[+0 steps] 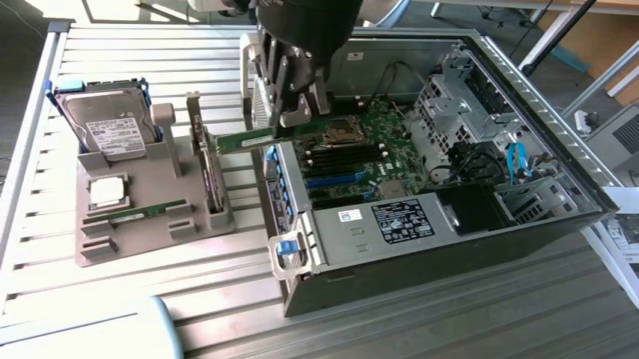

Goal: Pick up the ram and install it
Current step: 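Pick up the ram and move it above insertion slot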

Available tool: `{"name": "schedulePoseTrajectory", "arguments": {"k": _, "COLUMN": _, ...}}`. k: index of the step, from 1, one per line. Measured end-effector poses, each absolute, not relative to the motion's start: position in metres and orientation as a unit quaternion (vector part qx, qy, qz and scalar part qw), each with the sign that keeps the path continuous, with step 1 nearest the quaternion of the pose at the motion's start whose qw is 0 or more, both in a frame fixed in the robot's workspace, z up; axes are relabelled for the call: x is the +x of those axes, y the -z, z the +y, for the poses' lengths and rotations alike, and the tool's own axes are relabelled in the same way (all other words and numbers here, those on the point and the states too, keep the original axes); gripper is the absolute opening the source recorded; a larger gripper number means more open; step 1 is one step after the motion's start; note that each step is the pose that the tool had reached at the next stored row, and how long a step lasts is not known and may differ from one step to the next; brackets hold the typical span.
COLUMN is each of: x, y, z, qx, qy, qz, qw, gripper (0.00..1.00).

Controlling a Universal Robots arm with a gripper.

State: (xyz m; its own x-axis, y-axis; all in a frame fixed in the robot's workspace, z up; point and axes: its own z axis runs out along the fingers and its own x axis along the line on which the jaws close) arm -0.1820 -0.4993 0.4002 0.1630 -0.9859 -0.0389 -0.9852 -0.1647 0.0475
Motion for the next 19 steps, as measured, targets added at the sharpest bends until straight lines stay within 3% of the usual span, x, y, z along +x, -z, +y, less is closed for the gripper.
{"name": "schedulePoseTrajectory", "arguments": {"k": 19, "x": -0.061, "y": -0.394, "z": -0.498, "qx": 0.762, "qy": 0.038, "qz": -0.646, "qw": 0.012, "gripper": 0.14}}
